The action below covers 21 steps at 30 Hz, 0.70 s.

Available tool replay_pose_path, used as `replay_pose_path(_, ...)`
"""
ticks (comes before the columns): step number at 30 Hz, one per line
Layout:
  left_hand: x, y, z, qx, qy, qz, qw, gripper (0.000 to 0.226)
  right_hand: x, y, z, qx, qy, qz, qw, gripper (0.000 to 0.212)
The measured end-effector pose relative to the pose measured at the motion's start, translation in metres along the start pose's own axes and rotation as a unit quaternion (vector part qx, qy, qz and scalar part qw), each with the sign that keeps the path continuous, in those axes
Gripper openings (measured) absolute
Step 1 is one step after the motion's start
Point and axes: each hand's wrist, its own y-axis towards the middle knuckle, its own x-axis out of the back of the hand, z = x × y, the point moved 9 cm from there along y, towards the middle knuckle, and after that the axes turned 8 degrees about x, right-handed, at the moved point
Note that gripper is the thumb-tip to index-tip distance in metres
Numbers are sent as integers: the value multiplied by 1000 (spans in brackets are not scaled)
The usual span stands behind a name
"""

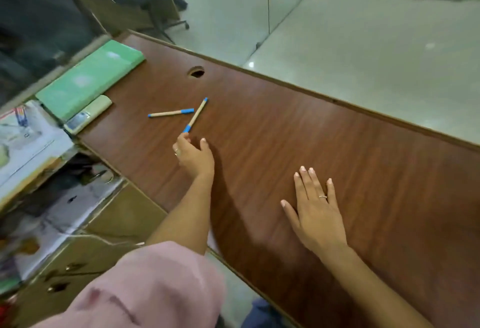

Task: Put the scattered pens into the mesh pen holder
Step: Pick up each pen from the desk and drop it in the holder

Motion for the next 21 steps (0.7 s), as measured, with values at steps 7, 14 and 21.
replay_pose_path(7, 0, 36, 6, 99, 33, -25, 994, 40, 1, 9, 4, 7, -7, -15, 1000, 67)
replay_pose_path(14, -6, 41, 2, 48, 56, -2, 997, 15, -1, 11, 5, 7, -6, -13, 1000, 68)
replay_pose_path(21, -12, -20, -23, -100, -26, 32, 994, 18, 7, 0, -4, 14, 59, -10, 998, 62)
